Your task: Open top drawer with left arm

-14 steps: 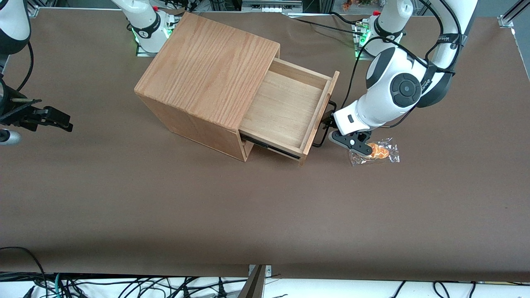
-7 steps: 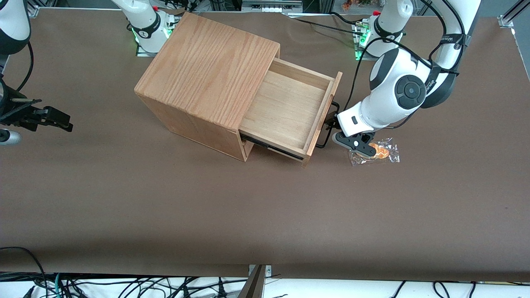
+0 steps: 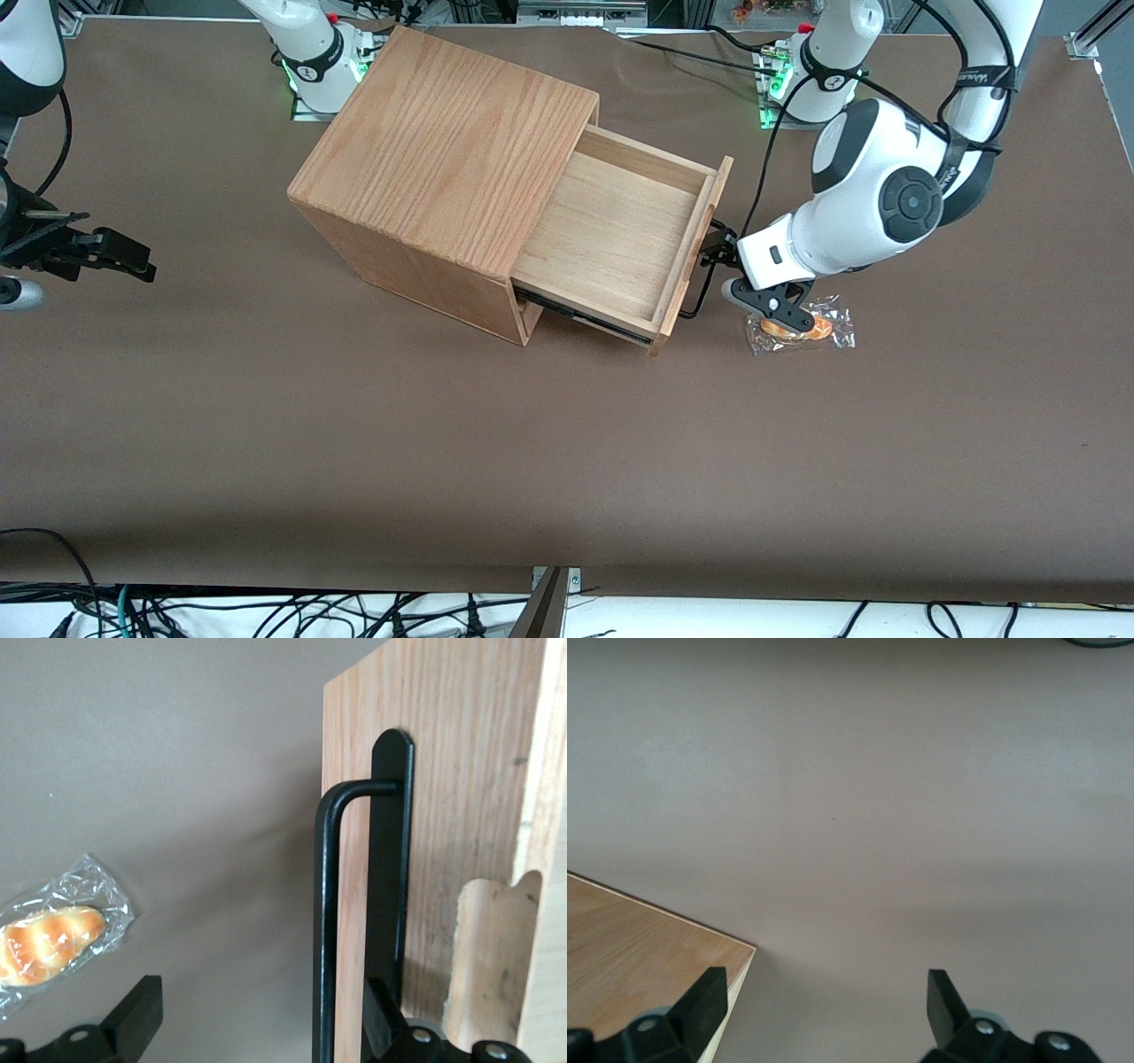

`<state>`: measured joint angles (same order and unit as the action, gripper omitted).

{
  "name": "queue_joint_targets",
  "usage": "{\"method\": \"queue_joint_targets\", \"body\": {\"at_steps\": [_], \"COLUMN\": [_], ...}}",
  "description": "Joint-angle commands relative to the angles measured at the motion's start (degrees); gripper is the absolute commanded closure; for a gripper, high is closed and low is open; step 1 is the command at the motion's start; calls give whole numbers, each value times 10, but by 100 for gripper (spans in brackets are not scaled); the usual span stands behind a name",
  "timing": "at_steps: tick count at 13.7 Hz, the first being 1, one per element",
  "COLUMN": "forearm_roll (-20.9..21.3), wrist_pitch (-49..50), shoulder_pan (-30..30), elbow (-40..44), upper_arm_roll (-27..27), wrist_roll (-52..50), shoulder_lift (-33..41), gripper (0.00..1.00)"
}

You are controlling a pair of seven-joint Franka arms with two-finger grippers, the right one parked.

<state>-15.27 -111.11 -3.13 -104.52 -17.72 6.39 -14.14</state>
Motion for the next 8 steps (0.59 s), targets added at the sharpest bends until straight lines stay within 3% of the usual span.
{"method": "queue_joint_targets", "body": {"at_steps": [1,4,6,8], "forearm_roll": [-28,-14,27,97], "wrist_pitch": [66,130,148,143], "shoulder_pan": [5,5,4,4], "elbow": [40,72,72,69], "upper_arm_roll": [12,43,91,121], "wrist_roll": [22,16,16,17], "shoulder_lift": [10,53,85,107], "gripper": [0,0,0,0]}}
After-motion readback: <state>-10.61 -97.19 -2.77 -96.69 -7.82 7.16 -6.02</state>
